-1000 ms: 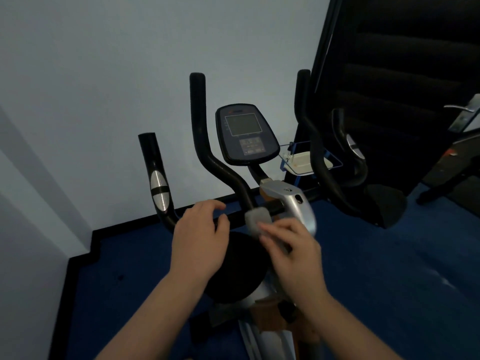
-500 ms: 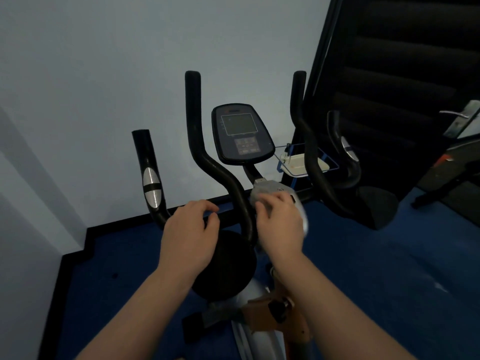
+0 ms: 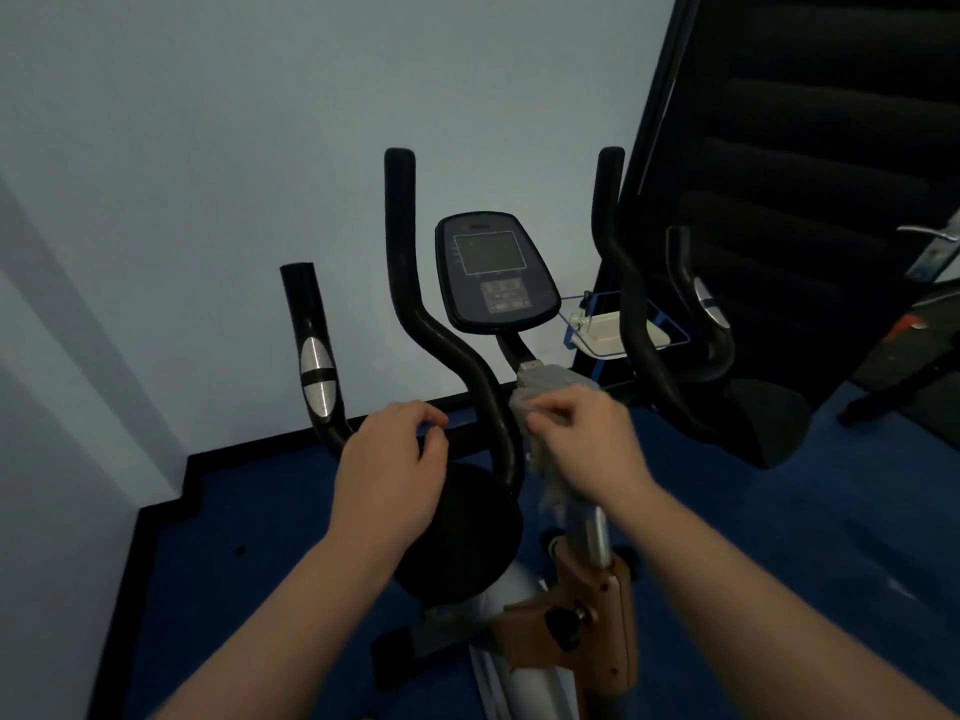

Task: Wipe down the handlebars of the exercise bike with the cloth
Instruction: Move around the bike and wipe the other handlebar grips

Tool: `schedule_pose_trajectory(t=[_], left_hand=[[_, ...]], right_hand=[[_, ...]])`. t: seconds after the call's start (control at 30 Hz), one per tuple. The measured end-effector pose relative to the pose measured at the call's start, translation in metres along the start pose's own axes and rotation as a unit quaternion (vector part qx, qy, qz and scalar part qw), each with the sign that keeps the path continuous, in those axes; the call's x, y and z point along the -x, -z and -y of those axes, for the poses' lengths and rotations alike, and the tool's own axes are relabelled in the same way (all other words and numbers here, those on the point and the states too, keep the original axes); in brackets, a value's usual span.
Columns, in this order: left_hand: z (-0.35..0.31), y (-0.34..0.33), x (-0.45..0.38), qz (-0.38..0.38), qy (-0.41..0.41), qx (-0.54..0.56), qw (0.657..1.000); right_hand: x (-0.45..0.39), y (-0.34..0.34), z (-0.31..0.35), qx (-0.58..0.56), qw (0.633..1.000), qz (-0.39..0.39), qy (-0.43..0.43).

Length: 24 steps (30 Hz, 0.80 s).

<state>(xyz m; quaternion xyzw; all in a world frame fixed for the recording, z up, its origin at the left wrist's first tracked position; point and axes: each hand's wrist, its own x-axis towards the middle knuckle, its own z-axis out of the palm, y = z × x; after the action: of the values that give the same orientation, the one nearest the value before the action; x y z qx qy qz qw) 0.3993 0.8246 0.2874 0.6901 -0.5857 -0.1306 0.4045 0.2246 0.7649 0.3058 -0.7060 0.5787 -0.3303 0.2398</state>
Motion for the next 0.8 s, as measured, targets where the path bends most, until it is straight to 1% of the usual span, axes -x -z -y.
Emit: schedule_pose_trajectory(t=[0.03, 0.07, 0.1, 0.13, 0.17, 0.2, 0.27, 0.33, 0.4, 0.47, 0.5, 0.53, 0.6, 0.7, 0.77, 0.8], left_hand=[[0.001, 0.0, 0.0, -0.009, -0.001, 0.002, 1.0], [0.001, 0.0, -0.001, -0.021, -0.003, 0.006, 1.0], [0.0, 0.0, -0.001, -0.039, -0.001, 0.022, 0.999], [-0.001, 0.001, 0.001, -0.066, 0.005, 0.055, 0.996], [-0.002, 0.002, 0.003, -0.1, 0.011, 0.101, 0.99], [-0.002, 0.005, 0.007, -0.138, 0.014, 0.145, 0.98], [0.005, 0.011, 0.019, -0.196, 0.004, 0.183, 0.963], [0.017, 0.018, 0.029, -0.201, -0.006, 0.17, 0.965], [0.032, 0.027, 0.03, -0.184, -0.012, 0.141, 0.973], [0.04, 0.038, 0.025, -0.171, -0.017, 0.11, 0.979], [0.043, 0.043, 0.022, -0.169, -0.016, 0.103, 0.98], [0.045, 0.047, 0.02, -0.171, -0.011, 0.103, 0.98], [0.05, 0.05, 0.016, -0.184, 0.001, 0.112, 0.977], [0.055, 0.045, 0.012, -0.187, 0.009, 0.122, 0.975], [0.056, 0.038, 0.008, -0.173, 0.004, 0.114, 0.978], [0.057, 0.037, 0.006, -0.166, -0.006, 0.106, 0.981]], right_hand=[[-0.005, 0.01, 0.002, -0.034, 0.999, -0.001, 0.01], [-0.01, 0.016, 0.008, -0.072, 0.997, -0.024, 0.035], [-0.014, 0.017, 0.016, -0.103, 0.991, -0.047, 0.077], [-0.018, 0.012, 0.025, -0.12, 0.984, -0.046, 0.125], [-0.019, 0.004, 0.034, -0.118, 0.978, -0.014, 0.171], [-0.018, -0.007, 0.039, -0.093, 0.973, 0.039, 0.209], [-0.014, -0.025, 0.038, 0.004, 0.953, 0.152, 0.26], [-0.016, -0.022, 0.026, 0.079, 0.926, 0.218, 0.297], [-0.025, -0.006, 0.018, 0.12, 0.894, 0.273, 0.334], [-0.034, 0.004, 0.017, 0.167, 0.862, 0.309, 0.365], [-0.036, 0.003, 0.02, 0.188, 0.854, 0.312, 0.373], [-0.036, -0.001, 0.024, 0.206, 0.854, 0.304, 0.368], [-0.032, -0.015, 0.035, 0.229, 0.875, 0.271, 0.33], [-0.028, -0.038, 0.053, 0.187, 0.904, 0.252, 0.29], [-0.029, -0.046, 0.063, 0.16, 0.913, 0.267, 0.264], [-0.029, -0.047, 0.066, 0.166, 0.911, 0.277, 0.256]])
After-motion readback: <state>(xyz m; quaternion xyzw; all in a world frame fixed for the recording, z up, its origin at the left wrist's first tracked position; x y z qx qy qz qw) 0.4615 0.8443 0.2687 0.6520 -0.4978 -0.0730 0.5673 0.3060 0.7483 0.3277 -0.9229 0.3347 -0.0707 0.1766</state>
